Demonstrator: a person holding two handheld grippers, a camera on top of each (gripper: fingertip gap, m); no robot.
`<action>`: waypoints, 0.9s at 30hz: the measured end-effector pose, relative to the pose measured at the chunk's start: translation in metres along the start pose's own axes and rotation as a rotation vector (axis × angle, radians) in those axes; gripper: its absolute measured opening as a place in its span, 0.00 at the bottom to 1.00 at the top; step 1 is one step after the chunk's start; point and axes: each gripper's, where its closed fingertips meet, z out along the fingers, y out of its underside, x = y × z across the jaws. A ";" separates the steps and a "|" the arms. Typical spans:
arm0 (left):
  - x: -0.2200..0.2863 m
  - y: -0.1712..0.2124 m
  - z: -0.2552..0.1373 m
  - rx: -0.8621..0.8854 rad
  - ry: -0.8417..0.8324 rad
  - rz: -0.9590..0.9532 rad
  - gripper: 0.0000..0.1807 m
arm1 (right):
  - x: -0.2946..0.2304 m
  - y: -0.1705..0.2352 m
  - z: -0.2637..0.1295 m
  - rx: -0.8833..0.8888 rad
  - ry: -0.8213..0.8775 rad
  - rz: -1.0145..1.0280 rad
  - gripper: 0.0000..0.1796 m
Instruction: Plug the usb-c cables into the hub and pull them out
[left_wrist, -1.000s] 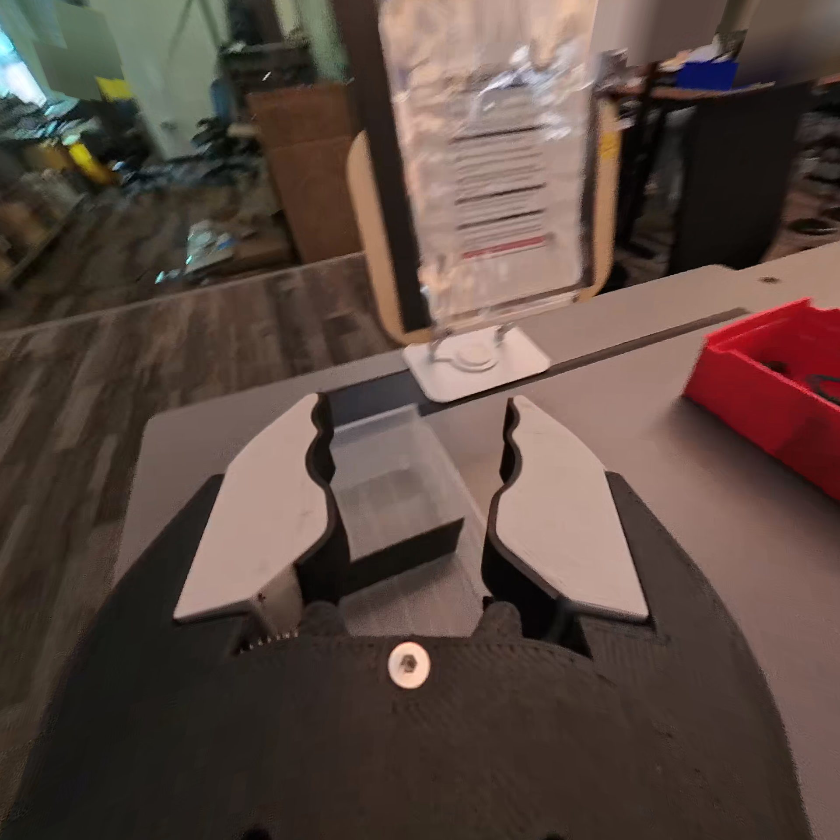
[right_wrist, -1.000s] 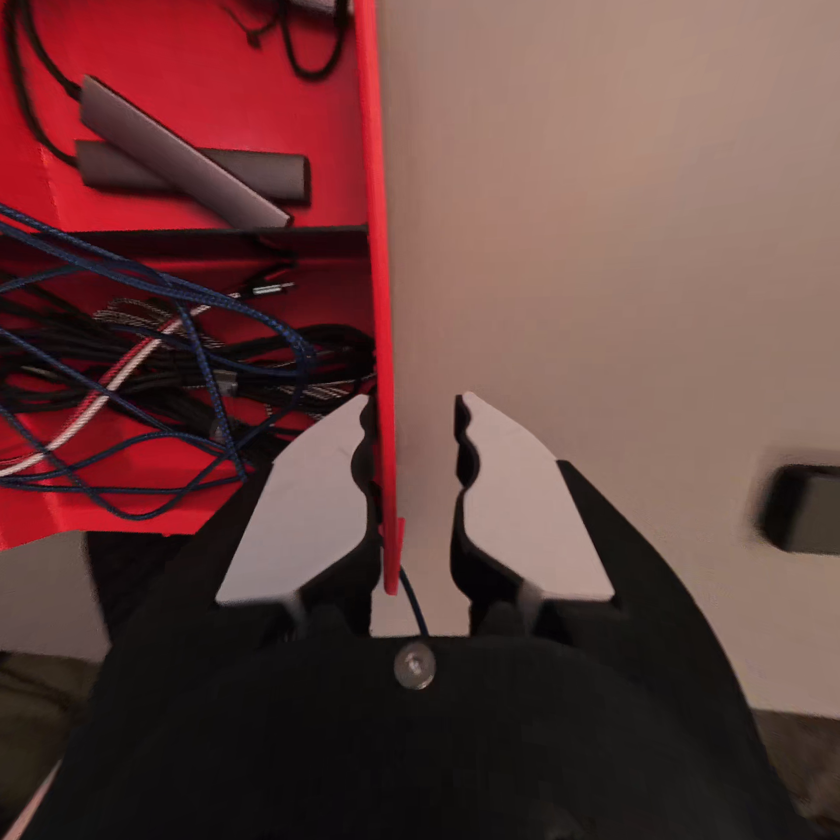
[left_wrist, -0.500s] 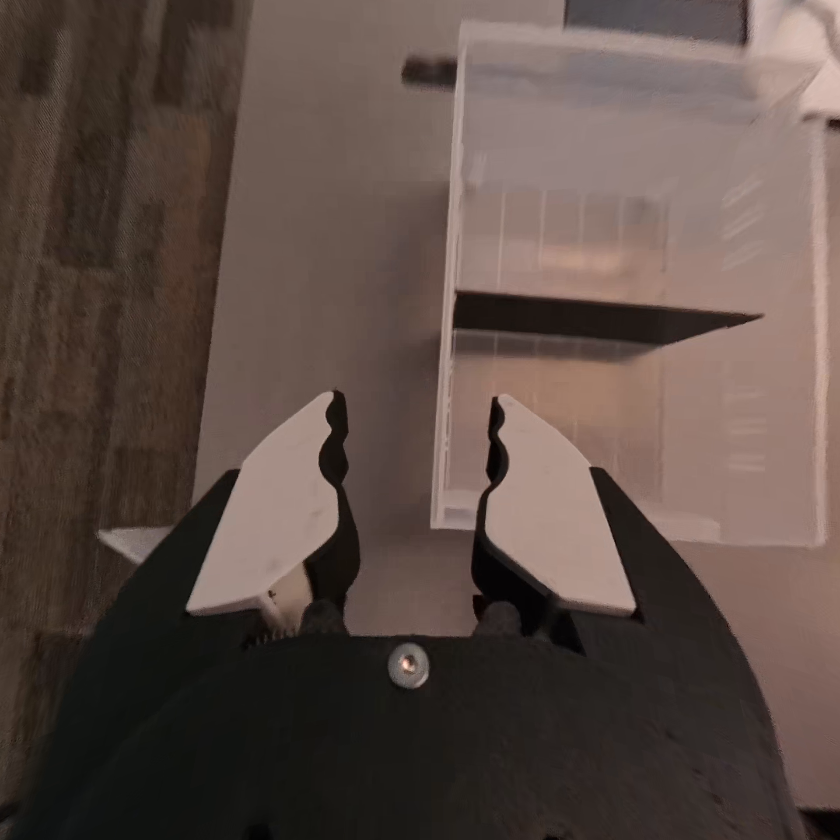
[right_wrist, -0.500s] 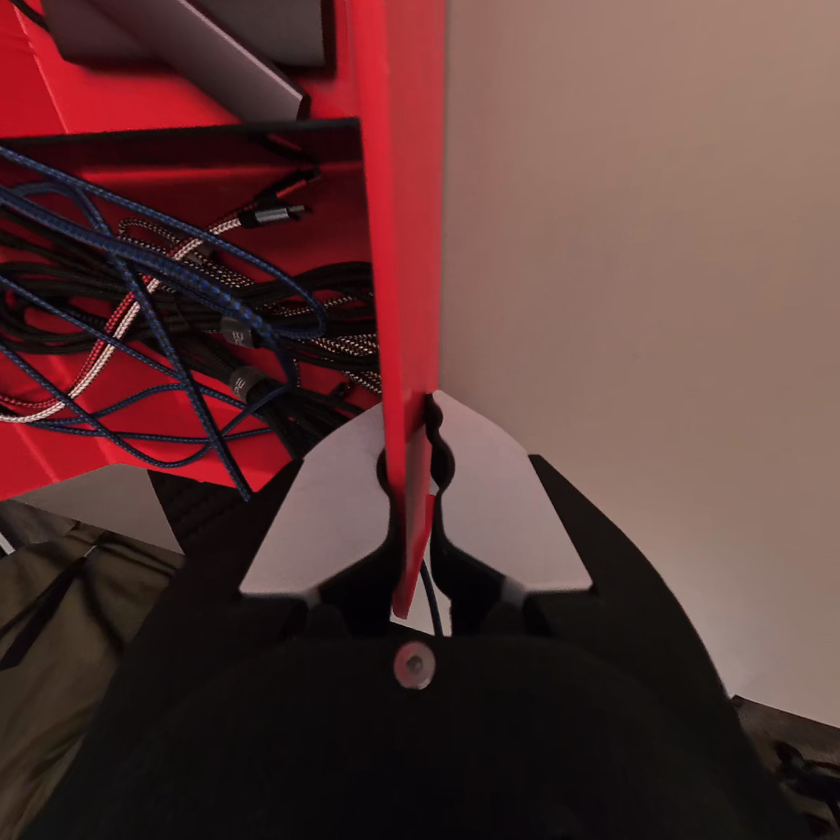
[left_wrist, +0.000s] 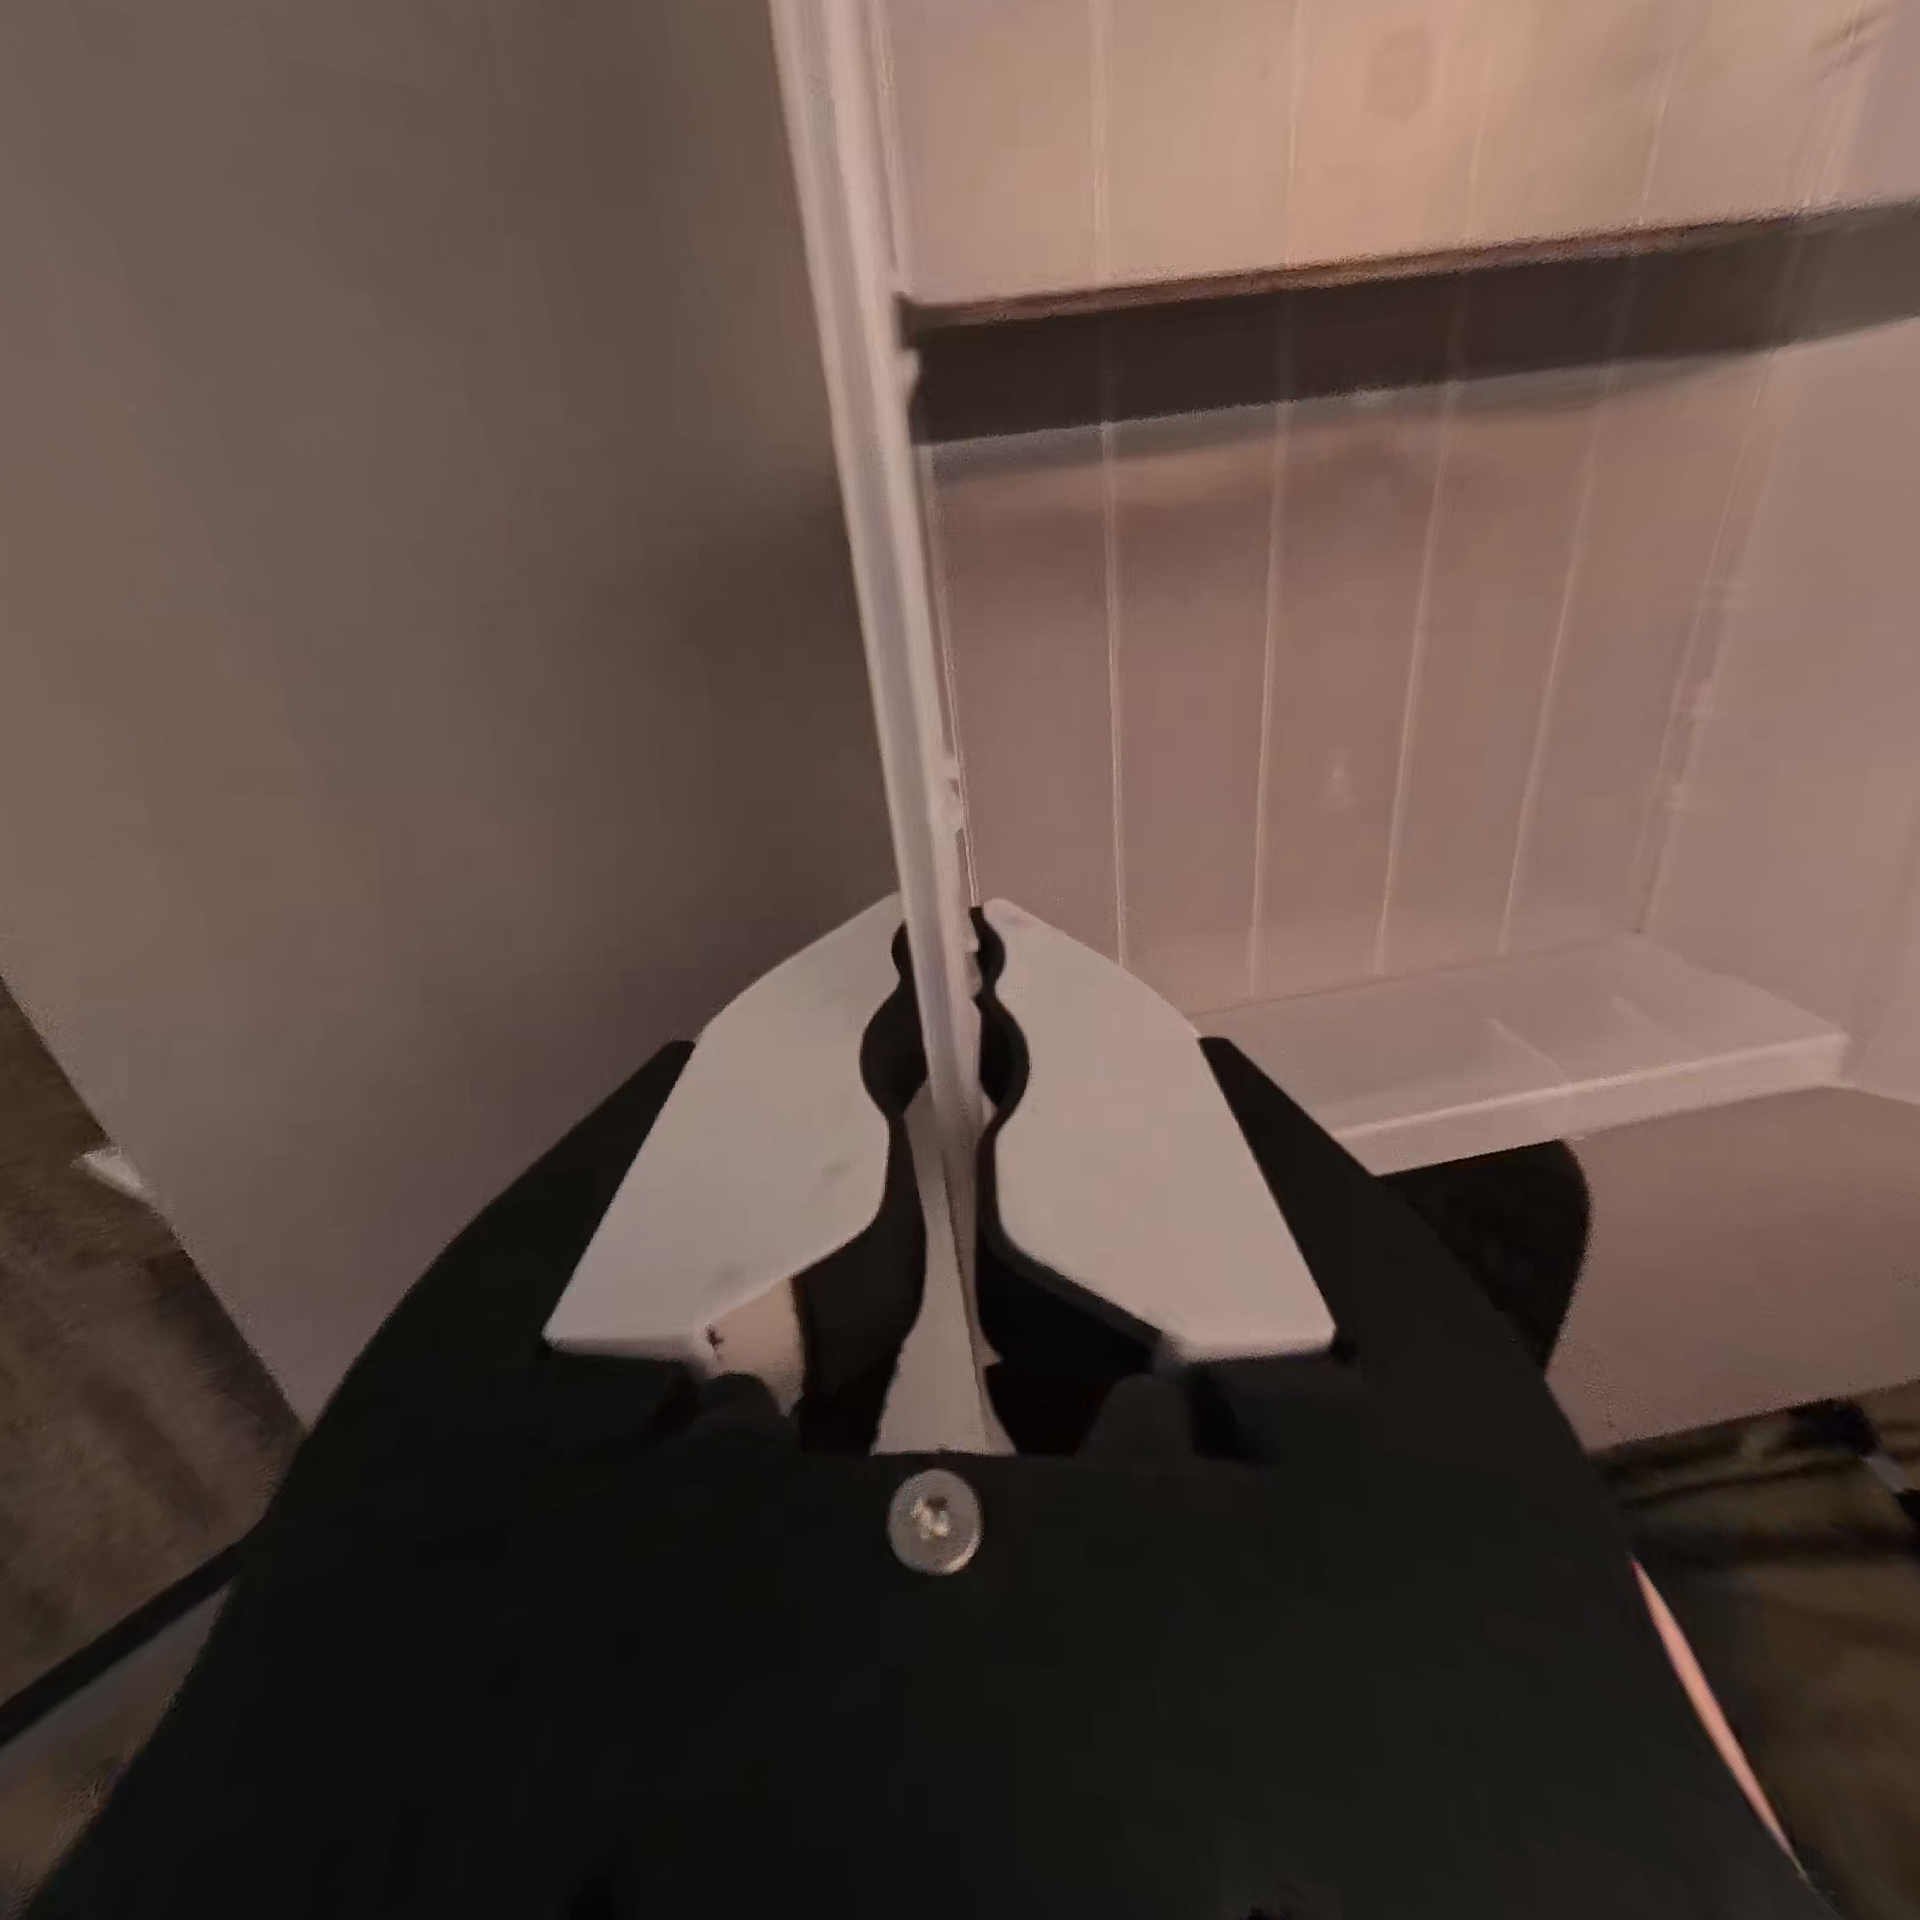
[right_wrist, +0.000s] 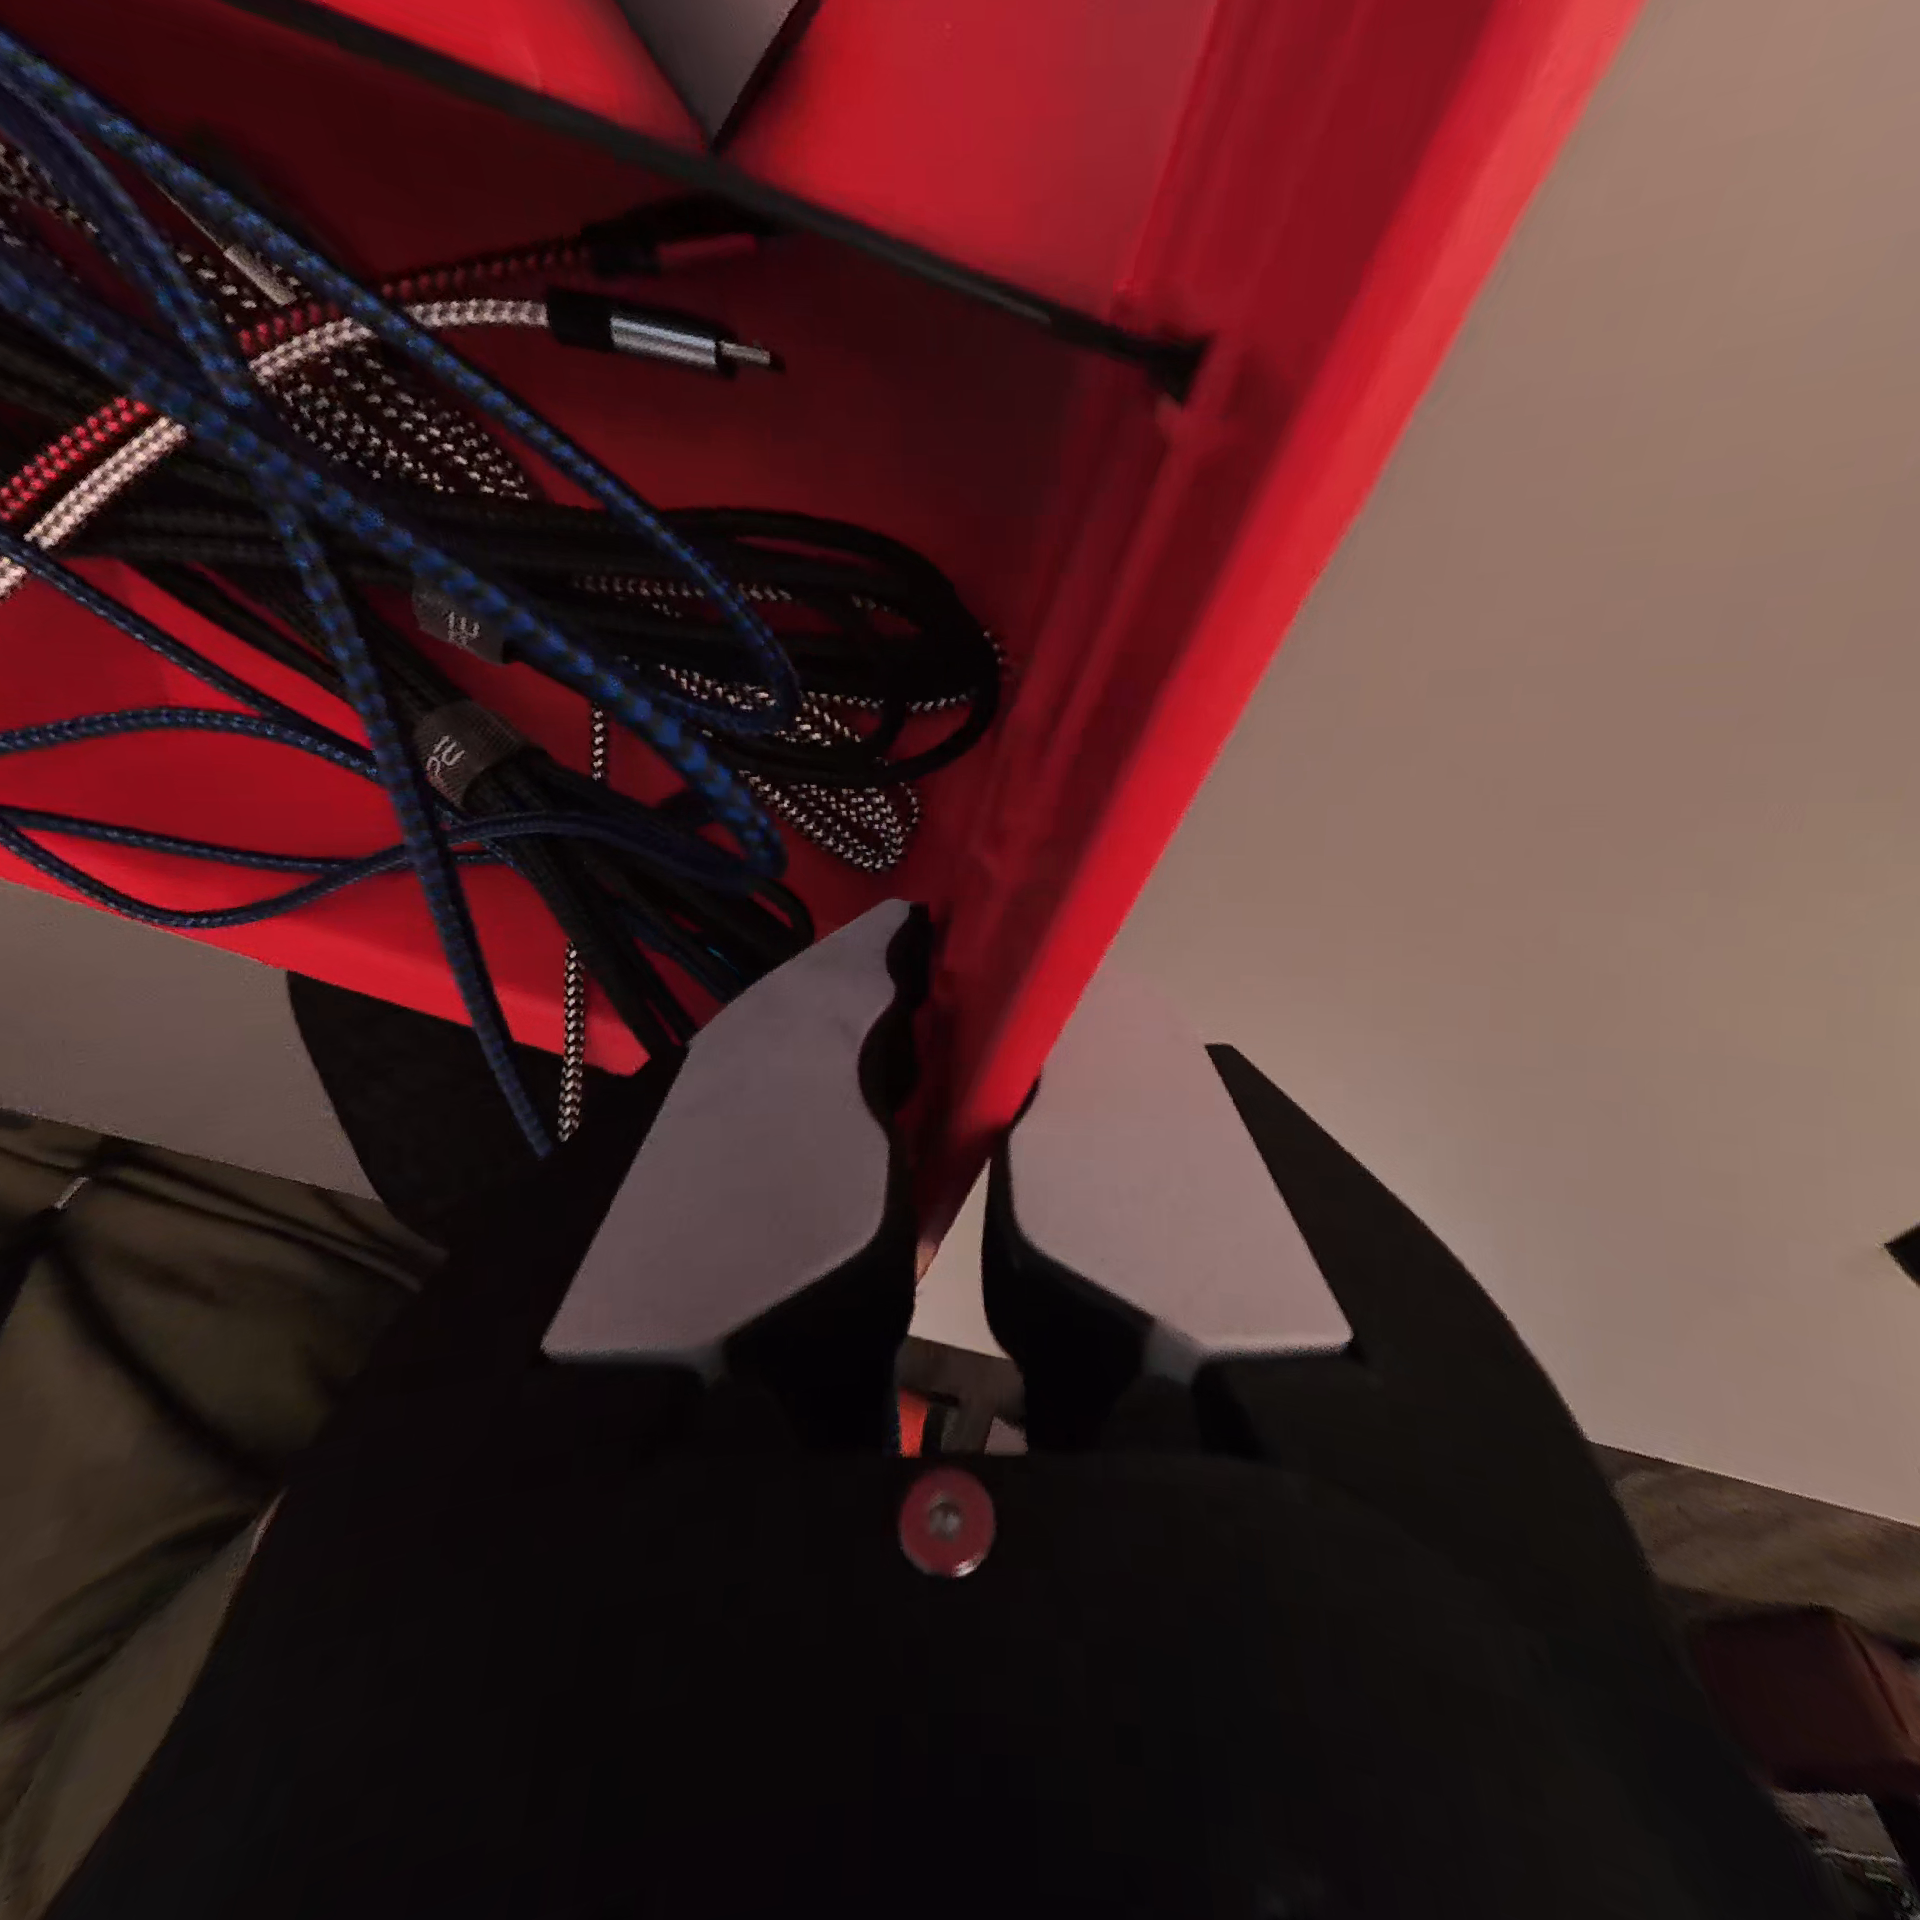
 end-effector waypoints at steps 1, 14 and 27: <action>0.000 0.000 0.001 -0.011 -0.016 0.020 0.03 | -0.003 -0.004 0.000 -0.002 0.005 -0.009 0.05; 0.090 -0.007 0.014 -0.254 -0.088 0.281 0.10 | -0.082 -0.054 0.008 -0.044 0.124 -0.125 0.10; 0.156 -0.001 0.006 -0.282 -0.015 0.393 0.11 | -0.146 -0.087 0.006 0.110 0.147 -0.251 0.15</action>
